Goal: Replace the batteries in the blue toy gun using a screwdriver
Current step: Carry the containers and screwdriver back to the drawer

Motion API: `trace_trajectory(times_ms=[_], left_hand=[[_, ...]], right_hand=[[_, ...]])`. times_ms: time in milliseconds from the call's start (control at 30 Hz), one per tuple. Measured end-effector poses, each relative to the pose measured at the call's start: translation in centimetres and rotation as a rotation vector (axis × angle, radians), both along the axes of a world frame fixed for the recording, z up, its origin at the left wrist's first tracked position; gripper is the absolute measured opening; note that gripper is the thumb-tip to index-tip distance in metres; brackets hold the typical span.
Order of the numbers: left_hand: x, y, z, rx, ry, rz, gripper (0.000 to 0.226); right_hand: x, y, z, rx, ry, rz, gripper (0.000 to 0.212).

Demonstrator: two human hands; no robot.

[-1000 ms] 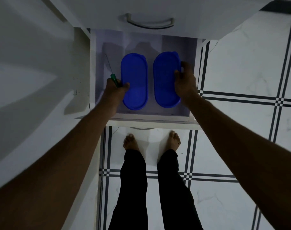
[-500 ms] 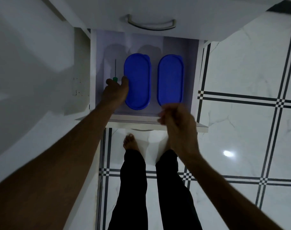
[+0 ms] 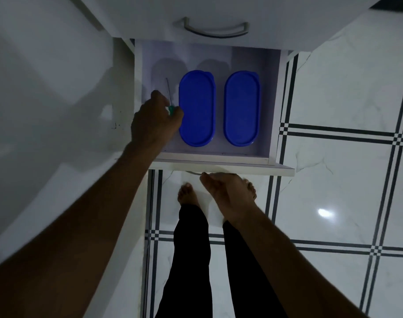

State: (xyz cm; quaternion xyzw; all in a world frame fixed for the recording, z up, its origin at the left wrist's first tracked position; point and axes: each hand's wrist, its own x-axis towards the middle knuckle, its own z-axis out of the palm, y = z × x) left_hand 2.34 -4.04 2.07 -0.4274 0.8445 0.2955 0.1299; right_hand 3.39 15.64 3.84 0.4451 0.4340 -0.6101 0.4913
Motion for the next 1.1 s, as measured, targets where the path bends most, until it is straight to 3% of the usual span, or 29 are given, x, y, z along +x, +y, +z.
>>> trace_trajectory(times_ms=[100, 167, 233, 333, 400, 467, 533, 633, 733, 833, 933, 1100], left_hand=[[2.4, 2.0, 3.2, -0.028, 0.276, 0.086, 0.013], [4.2, 3.9, 4.1, 0.038, 0.337, 0.234, 0.018], [5.7, 5.6, 4.0, 0.183, 0.3, 0.377, 0.031], [5.9, 6.5, 3.4, 0.524, 0.186, 0.561, 0.019], [4.6, 5.7, 2.9, 0.712, 0.215, 0.764, 0.008], [2.8, 4.1, 1.8, 0.755, 0.267, 0.888, 0.004], [0.6, 2.4, 1.0, 0.756, 0.336, 0.894, 0.019], [-2.5, 0.3, 1.0, 0.805, 0.432, 0.957, 0.036], [-4.9, -1.0, 0.7, 0.862, 0.512, 0.952, 0.039], [-6.2, -2.0, 0.3, 0.937, 0.616, 0.912, 0.055], [-7.1, -2.9, 0.4, 1.077, 0.731, 1.051, 0.063], [-7.1, -3.4, 0.6, 1.107, 0.768, 1.143, 0.054]], right_hand=[[-0.5, 0.1, -1.3, -0.005, 0.078, 0.035, 0.024], [-1.3, -0.2, -1.9, -0.045, 0.125, 0.03, 0.03], [-2.6, -0.8, -2.5, -0.082, 0.181, 0.036, 0.041], [-5.1, -1.9, -3.6, -0.11, 0.22, 0.04, 0.07], [-6.9, -2.6, -3.9, -0.114, 0.251, 0.079, 0.059], [-8.7, -3.7, -3.8, -0.117, 0.277, 0.11, 0.033], [-10.3, -4.8, -3.7, -0.1, 0.305, 0.101, 0.032], [-12.3, -6.2, -3.9, -0.071, 0.359, 0.05, 0.071], [-13.9, -7.5, -3.8, -0.082, 0.401, 0.017, 0.088], [-15.4, -8.2, -3.9, -0.11, 0.432, -0.002, 0.094], [-16.7, -8.6, -3.9, -0.12, 0.462, 0.029, 0.094], [-17.3, -8.5, -3.5, -0.103, 0.468, 0.087, 0.092]])
